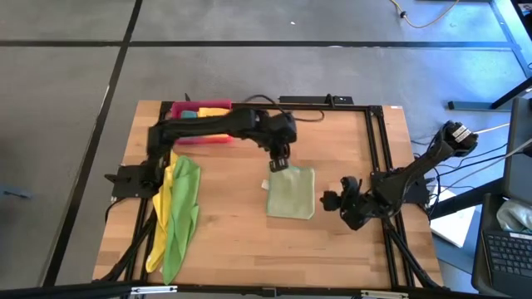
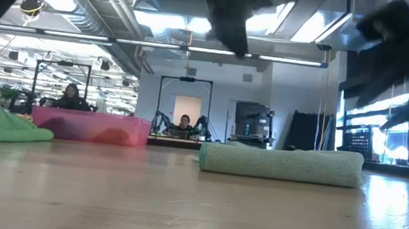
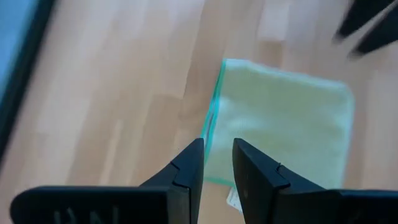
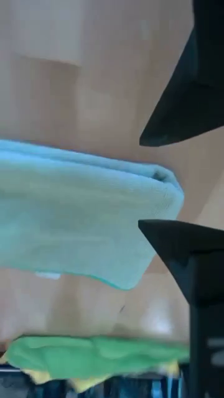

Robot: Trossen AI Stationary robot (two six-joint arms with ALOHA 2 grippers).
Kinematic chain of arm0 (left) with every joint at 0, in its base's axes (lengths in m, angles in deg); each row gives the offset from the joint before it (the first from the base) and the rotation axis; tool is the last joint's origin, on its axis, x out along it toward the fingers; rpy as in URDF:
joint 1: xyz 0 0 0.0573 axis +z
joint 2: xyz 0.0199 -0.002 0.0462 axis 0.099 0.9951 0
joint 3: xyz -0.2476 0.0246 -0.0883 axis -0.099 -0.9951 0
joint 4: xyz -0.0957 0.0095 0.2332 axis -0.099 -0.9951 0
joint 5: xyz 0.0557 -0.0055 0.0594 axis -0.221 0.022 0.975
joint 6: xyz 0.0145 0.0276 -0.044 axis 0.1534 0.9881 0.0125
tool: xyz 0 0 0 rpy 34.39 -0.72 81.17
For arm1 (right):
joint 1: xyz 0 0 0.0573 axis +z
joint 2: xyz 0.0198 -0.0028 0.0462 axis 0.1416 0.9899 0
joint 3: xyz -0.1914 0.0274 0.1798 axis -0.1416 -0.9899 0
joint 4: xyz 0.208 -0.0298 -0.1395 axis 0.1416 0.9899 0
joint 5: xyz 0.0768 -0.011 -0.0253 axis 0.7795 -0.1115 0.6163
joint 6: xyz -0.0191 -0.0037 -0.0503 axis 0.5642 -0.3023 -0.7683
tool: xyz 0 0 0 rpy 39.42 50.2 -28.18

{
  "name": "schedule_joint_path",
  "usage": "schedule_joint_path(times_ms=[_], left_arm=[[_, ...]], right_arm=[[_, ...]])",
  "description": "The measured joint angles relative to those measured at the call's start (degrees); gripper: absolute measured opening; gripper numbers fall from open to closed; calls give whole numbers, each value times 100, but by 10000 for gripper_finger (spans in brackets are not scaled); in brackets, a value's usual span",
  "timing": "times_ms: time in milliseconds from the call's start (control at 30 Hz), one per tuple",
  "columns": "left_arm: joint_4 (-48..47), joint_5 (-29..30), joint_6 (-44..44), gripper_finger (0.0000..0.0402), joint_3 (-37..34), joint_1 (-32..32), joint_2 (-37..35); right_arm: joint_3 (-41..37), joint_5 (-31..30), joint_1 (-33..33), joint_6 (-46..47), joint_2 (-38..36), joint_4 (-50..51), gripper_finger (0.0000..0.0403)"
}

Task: Fold microfiber towels
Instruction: Stack the folded light green microfiber towel on top of the folded yellow microfiber towel in the pink bin

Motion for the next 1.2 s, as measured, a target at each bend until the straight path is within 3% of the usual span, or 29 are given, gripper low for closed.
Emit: schedule_joint_path(times_ms=[133,233,567,833,933,1067,1200], left_arm=[[-63,141,-66,78,4,-146,-594],[-165,350,-136,78,4,-312,-994],[-1132,1168,-667,78,4,-929,-2145],[-1928,1683,-819,78,-83,-1251,-2714],[-1802,1699,-832,78,-589,-1371,-3102],[-1219,1689,-1179,78,-1820,-1428,-3889],[80,1607,-1736,78,-3293,-1445,-4754]], right_arm=[[-683,603,-271,164,5,-1367,224],[-911,1030,-577,56,6,-1613,232],[-937,2144,-2032,-1398,301,-1761,230],[-933,3244,-2717,-2412,1169,-3430,230],[-924,3290,-2761,-2497,1284,-3492,229],[-919,3484,-2773,-2814,1272,-3476,229],[-933,3896,-2771,-3374,1113,-3356,229]])
